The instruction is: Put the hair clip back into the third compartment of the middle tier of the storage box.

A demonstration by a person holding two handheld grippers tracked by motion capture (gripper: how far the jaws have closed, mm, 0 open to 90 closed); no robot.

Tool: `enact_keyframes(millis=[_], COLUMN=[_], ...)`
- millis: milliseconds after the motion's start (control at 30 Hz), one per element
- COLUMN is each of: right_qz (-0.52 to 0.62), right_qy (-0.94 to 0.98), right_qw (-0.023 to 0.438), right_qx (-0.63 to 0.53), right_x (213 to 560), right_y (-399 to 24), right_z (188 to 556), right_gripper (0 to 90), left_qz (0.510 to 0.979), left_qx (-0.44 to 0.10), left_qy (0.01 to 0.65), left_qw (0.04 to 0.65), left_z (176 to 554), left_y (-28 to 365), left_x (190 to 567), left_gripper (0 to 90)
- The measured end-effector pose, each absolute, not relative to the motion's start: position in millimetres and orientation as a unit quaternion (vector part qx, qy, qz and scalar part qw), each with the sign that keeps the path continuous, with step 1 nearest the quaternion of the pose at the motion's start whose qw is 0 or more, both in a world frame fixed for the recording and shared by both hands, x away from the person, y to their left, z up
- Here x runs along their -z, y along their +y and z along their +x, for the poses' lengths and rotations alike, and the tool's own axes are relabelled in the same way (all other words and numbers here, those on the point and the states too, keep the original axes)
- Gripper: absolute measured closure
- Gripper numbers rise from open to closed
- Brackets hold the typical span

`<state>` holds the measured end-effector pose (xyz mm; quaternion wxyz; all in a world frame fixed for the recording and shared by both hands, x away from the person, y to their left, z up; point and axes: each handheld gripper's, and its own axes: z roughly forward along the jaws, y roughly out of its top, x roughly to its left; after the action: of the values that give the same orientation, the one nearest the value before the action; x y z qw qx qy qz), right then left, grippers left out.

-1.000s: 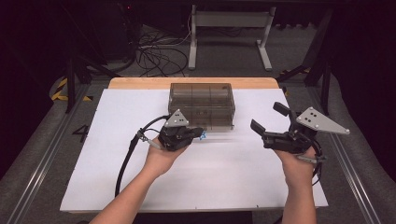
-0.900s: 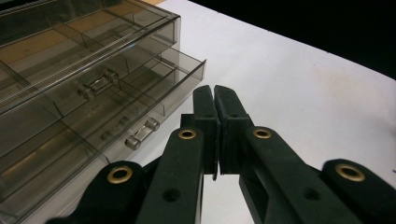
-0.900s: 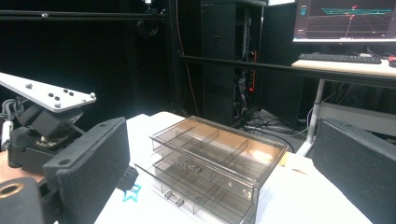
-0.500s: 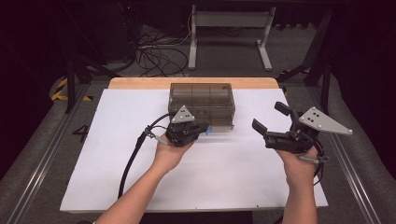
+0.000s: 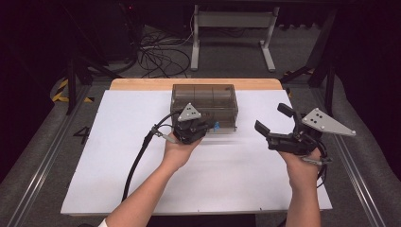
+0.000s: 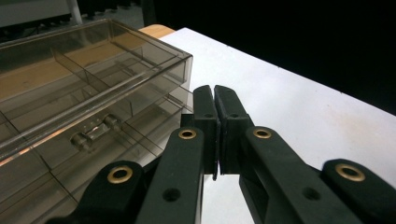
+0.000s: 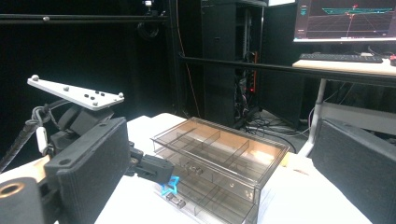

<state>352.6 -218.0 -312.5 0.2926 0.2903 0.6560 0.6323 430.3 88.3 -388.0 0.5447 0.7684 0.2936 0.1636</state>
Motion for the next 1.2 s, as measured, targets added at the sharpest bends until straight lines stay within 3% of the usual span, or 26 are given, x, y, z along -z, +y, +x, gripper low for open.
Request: enact_keyframes(millis=[533, 1200], right_qz=[0.29, 0.292], right_qy=[0.654, 0.65], right_qw=[0.295, 0.295], right_qx=[-0.633, -0.637], right_x=[312, 311], right_y=[-220, -226], right_z=[353, 352], right_gripper=[4.8, 5.3], left_qz=[0.752, 0.722], left_qx=[-0.181, -0.158], left_qy=[0.316, 0.355], left_qw=[0.55, 0.572], left_z=[451, 473], left_y=[77, 64], left_x=[403, 427], left_gripper=[88.5, 88.4])
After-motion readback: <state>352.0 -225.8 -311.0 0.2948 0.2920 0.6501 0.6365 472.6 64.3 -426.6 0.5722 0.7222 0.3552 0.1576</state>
